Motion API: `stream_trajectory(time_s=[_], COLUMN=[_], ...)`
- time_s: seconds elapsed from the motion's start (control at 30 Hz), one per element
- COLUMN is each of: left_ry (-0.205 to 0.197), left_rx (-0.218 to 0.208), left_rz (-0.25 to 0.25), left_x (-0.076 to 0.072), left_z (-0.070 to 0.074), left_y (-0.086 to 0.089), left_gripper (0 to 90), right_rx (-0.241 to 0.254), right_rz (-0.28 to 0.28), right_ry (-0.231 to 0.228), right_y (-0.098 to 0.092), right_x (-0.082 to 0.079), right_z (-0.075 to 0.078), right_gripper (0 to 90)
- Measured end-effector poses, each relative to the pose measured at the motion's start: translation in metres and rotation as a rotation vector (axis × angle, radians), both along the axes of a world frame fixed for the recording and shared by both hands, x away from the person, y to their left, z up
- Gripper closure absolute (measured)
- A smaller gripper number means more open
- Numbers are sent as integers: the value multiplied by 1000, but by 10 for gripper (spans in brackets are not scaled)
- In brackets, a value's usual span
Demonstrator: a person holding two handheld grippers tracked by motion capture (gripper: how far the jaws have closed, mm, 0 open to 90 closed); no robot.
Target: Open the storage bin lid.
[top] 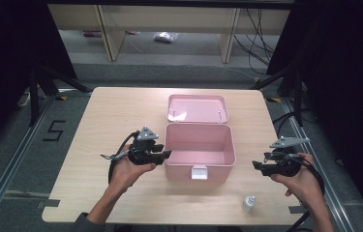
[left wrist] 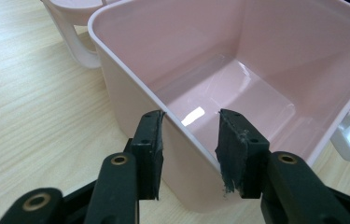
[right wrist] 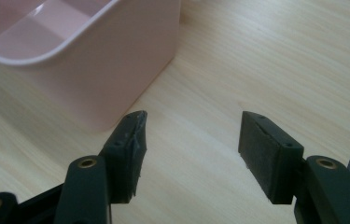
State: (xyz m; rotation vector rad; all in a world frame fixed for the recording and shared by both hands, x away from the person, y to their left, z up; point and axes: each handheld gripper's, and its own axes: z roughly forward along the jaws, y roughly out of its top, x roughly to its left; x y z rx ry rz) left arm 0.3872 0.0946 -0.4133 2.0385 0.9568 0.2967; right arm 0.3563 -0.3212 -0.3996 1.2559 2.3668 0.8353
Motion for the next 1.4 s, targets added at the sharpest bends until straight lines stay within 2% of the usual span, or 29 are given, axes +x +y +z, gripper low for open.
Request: stream_trajectory(time_s=[0.03,0.1,0.13,0.27,0.3,0.43,0.47,0.57,0.67,0.7,0.73,0.77,0.83,0.87,0.9,0.93,1.13,1.17,1.27,1.37,1.4], left_ry=[-1,-1,-1,-3,-6,-4,-6,-7,-5,-4,-8,-5,-2,-2,-2,-2,-2,-6,-2,-5,-5], left_rx=[2,7,7,2,13,6,9,18,20,18,19,19,17,17,17,18,21,22,18,24,24], left_rz=[0,-2,-1,5,6,4,3,-3,-9,-7,9,0,-3,-2,-2,-2,-4,1,-4,-2,-2], left_x=[0,0,0,0,0,-1,-1,-1,0,0,0,0,1,1,0,0,1,0,1,1,1], left_z=[0,0,0,0,0,0,0,1,1,1,0,0,0,0,0,0,0,0,0,0,0], left_y=[0,0,0,-1,-1,-2,-1,-1,-1,-1,-2,-1,-2,-2,-2,-2,-2,-2,-2,-2,-2], left_gripper=[602,602,602,601,601,601,601,599,598,598,598,597,596,595,595,595,593,593,593,593,592], right_rx=[8,5,-1,13,24,18,30,16,-10,-10,2,-11,-25,-27,-49,-46,-97,-97,-121,-125,-133], right_rz=[-10,-22,-4,-12,-25,15,19,42,91,98,81,103,130,135,163,152,194,178,195,182,195], right_ry=[23,26,11,31,46,73,52,76,99,91,111,117,99,124,109,125,154,177,182,196,188], right_y=[0,0,-1,3,6,11,13,19,22,24,27,27,29,31,31,34,40,42,43,45,44], right_x=[-2,-6,-6,-15,-19,-29,-31,-38,-43,-45,-48,-48,-49,-51,-50,-51,-54,-56,-56,-58,-57], right_z=[1,1,-1,0,0,2,0,1,3,2,3,3,0,0,-2,-3,-11,-11,-12,-14,-16], right_gripper=[424,419,415,392,385,365,364,356,353,353,351,350,348,348,347,347,336,335,335,334,333])
